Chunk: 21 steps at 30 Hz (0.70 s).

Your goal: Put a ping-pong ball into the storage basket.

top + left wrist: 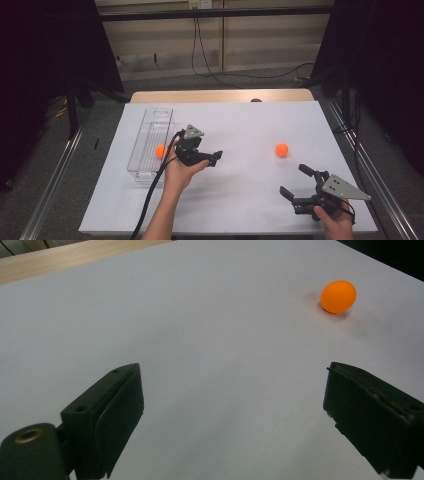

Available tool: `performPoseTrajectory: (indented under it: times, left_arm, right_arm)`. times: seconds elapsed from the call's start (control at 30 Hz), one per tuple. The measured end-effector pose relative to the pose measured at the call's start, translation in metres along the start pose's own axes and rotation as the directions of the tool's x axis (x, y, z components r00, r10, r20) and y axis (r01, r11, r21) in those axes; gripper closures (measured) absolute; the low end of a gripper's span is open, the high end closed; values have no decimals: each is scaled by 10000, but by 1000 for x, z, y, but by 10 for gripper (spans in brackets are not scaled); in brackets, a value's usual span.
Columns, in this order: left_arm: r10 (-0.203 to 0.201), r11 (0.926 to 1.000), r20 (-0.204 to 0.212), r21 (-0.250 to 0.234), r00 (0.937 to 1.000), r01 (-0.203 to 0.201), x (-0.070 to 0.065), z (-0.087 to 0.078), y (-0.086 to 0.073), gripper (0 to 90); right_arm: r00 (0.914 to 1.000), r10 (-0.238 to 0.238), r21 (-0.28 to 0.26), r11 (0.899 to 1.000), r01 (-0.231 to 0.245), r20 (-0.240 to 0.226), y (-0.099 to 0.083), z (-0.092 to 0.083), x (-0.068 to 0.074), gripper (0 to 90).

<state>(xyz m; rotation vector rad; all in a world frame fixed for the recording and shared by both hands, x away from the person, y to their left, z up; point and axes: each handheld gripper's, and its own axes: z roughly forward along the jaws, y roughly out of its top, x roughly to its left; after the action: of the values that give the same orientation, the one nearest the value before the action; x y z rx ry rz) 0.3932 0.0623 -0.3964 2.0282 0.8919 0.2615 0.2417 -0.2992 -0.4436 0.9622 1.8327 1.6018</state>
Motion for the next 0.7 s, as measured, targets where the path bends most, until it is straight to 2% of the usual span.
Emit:
performPoseTrajectory:
  times: [0.5,0.7]
  left_arm:
    - [-32,9999,509,120,9987,26,-9,11,1,85]
    - [-43,9999,600,148,9982,34,-14,20,1,85]
  right_arm:
    - [10000,78,44,10000,-78,35,0,0,0,17]
    - [9999,101,45,9999,-102,43,0,-1,0,17]
